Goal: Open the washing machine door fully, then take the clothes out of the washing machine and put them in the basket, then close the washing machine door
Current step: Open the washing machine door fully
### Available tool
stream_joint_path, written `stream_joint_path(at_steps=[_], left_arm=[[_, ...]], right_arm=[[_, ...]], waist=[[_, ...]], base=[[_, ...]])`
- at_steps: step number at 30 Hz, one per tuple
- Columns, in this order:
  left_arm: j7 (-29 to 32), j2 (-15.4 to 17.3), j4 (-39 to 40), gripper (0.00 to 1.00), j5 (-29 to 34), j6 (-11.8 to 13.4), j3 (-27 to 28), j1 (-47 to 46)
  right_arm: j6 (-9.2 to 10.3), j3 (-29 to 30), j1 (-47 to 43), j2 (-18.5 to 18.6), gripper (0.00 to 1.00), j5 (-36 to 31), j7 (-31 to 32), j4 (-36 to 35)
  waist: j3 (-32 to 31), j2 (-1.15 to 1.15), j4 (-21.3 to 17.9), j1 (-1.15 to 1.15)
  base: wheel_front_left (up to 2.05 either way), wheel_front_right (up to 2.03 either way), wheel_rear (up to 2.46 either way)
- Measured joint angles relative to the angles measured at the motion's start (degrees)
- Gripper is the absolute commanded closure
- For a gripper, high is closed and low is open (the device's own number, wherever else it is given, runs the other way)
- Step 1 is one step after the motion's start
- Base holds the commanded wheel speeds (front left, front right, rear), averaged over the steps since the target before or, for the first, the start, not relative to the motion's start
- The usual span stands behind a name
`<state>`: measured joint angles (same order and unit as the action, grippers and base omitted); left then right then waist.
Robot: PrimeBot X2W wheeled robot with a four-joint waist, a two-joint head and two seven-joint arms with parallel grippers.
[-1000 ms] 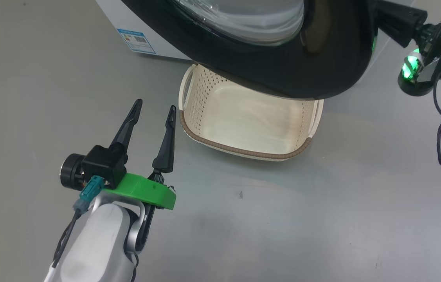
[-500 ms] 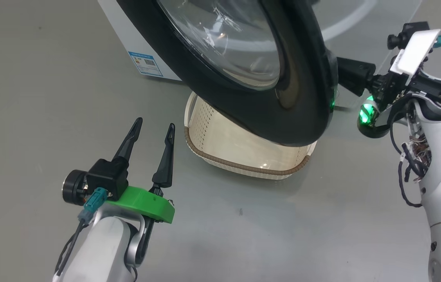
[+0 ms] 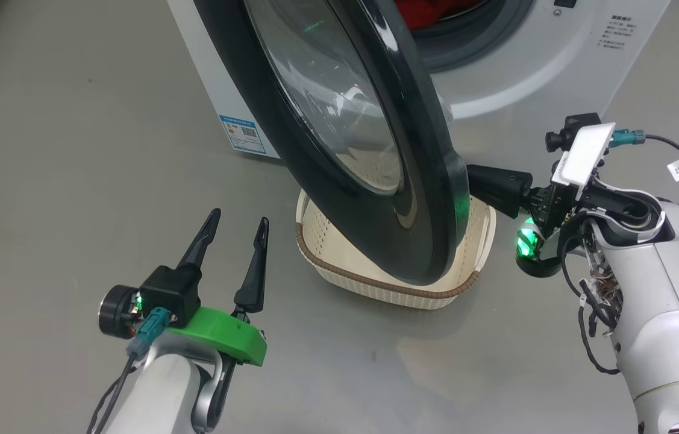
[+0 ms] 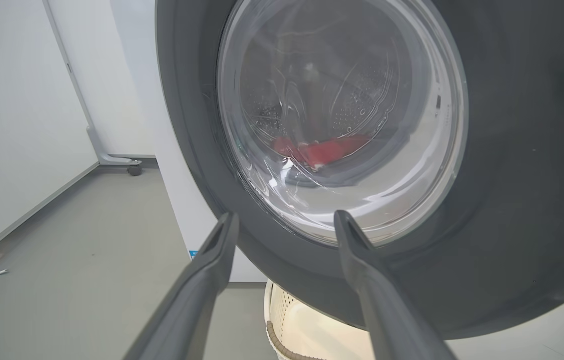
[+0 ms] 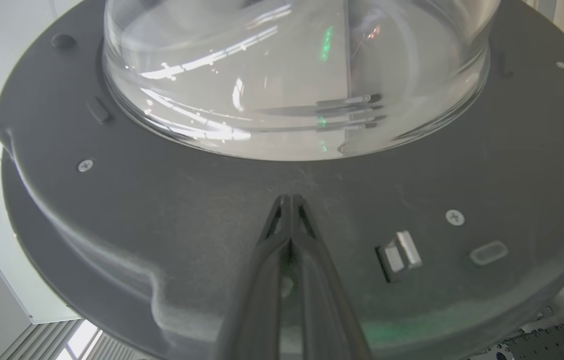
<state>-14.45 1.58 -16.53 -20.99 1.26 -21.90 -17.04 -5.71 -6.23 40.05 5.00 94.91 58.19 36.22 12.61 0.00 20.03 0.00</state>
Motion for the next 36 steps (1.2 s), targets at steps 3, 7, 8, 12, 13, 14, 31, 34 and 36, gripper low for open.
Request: stream_joint_path(at_steps=[3,7,8,12,13,14,31,34,36], left_arm=[[0.0,0.0,-0.4,0.0,0.0,-0.1,0.0,0.6],[0.0,0.0,-1.1,0.0,0.1,-0.1,-0.1,1.4],[0.0,0.0,-1.2,0.0,0.4,-0.4,-0.1,1.7],[0.0,0.1,-1.6,0.0,0.6,-0.6,-0.2,2.5],[0.0,0.1,-1.6,0.0,0.6,-0.6,-0.3,2.5],[0.0,0.1,-1.6,0.0,0.6,-0.6,-0.3,2.6],[0.0,0.4,-2.5,0.0,1.0,-1.1,-0.6,4.4],[0.0,0.4,-2.4,0.0,1.0,-1.1,0.1,4.6],[0.0,0.4,-2.3,0.0,1.0,-1.1,0.5,4.9]], right_arm=[[-0.23,-0.4,-1.5,-0.2,1.0,0.1,0.0,0.2],[-0.29,-0.8,-3.1,-0.5,1.0,0.5,-0.1,0.3],[-0.29,-1.0,-3.5,-0.6,1.0,0.7,-0.2,0.3],[-0.67,-1.9,-5.0,-1.0,1.0,0.9,-0.5,0.3],[-0.71,-2.1,-5.4,-1.1,1.0,1.0,-0.5,0.3],[-0.71,-2.4,-5.8,-1.2,1.0,1.2,-0.6,0.3],[-0.78,-8.8,-9.8,-1.3,1.0,8.2,-3.6,-1.7],[-0.78,-11.5,-10.0,-1.3,1.0,10.3,-3.9,-2.2],[-0.78,-13.0,-10.0,-1.4,1.0,11.2,-4.4,-2.6]], waist=[[-1.2,0.0,0.5,0.0],[-2.7,0.0,1.4,0.0],[-3.0,0.0,1.7,0.0],[-4.3,0.0,2.8,0.0],[-4.6,0.0,3.1,0.0],[-4.9,0.0,3.4,0.0],[-8.4,0.0,10.1,0.0],[-8.6,0.0,10.8,0.0],[-8.7,0.0,11.0,0.0]], base=[[0.0,0.0,0.0],[0.0,0.0,0.0],[0.0,0.0,0.0],[0.0,0.0,0.0],[0.0,0.0,0.0],[0.0,0.0,0.0],[0.0,0.0,0.0],[0.0,0.0,0.0],[0.0,0.0,0.0]])
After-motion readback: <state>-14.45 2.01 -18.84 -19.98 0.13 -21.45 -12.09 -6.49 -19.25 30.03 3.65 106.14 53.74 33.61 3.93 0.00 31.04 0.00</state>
